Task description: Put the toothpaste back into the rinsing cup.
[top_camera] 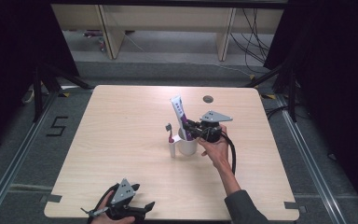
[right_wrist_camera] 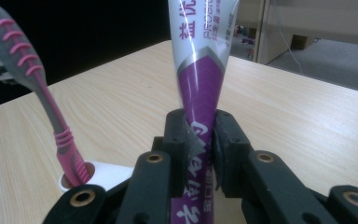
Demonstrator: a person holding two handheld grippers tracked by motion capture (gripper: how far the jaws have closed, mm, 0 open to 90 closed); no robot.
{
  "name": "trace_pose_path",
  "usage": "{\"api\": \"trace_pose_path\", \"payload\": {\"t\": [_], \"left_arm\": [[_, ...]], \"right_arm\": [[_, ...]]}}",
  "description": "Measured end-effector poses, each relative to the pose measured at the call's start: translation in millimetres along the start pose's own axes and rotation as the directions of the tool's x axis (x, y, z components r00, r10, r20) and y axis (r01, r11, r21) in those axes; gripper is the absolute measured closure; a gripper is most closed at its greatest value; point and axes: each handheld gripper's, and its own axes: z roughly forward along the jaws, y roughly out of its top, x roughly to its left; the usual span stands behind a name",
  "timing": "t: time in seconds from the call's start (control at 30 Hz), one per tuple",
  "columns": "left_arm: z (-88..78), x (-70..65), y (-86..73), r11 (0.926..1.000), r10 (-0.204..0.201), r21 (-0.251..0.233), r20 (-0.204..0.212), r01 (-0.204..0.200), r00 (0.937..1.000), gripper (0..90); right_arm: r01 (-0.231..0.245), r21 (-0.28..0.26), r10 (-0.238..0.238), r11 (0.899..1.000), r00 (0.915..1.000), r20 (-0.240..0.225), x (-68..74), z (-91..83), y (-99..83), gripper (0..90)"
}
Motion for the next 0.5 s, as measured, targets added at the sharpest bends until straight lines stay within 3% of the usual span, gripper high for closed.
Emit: {"api": "trace_pose_path", "payload": {"t": [0.03,0.17,0.3,0.4,0.47,0.5], "left_arm": [[0.1,0.0,0.0,1.0000,0.000,0.000,0.000,0.000,1.0000,17.4],[-0.8,0.6,0.2,0.9998,0.013,0.014,-0.002,-0.013,0.9999,17.4],[-0.2,0.0,0.1,1.0000,0.002,0.002,0.000,-0.002,1.0000,17.4],[-0.5,0.2,0.1,1.0000,0.006,0.006,0.001,-0.006,1.0000,17.4],[-0.4,0.3,0.2,0.9999,0.008,0.006,0.002,-0.008,1.0000,17.4],[-0.3,0.2,0.1,1.0000,0.007,0.006,0.002,-0.007,1.0000,17.4]], "right_arm": [[0.022,-0.008,-0.022,1.000,0.9998,0.001,-0.6,0.0,-0.6,77.6],[0.027,0.015,-0.027,1.000,0.9996,0.000,0.8,-4.2,-3.2,77.6],[0.038,0.030,-0.038,0.999,0.9993,0.005,1.1,-5.9,-5.3,77.6],[0.071,0.040,-0.072,0.997,0.9974,0.012,-0.1,-7.7,-8.3,77.6],[0.050,0.046,-0.051,0.998,0.9986,0.014,1.7,-8.2,-9.3,77.6],[0.077,0.053,-0.078,0.996,0.9968,0.017,0.1,-9.1,-10.4,77.6]]}}
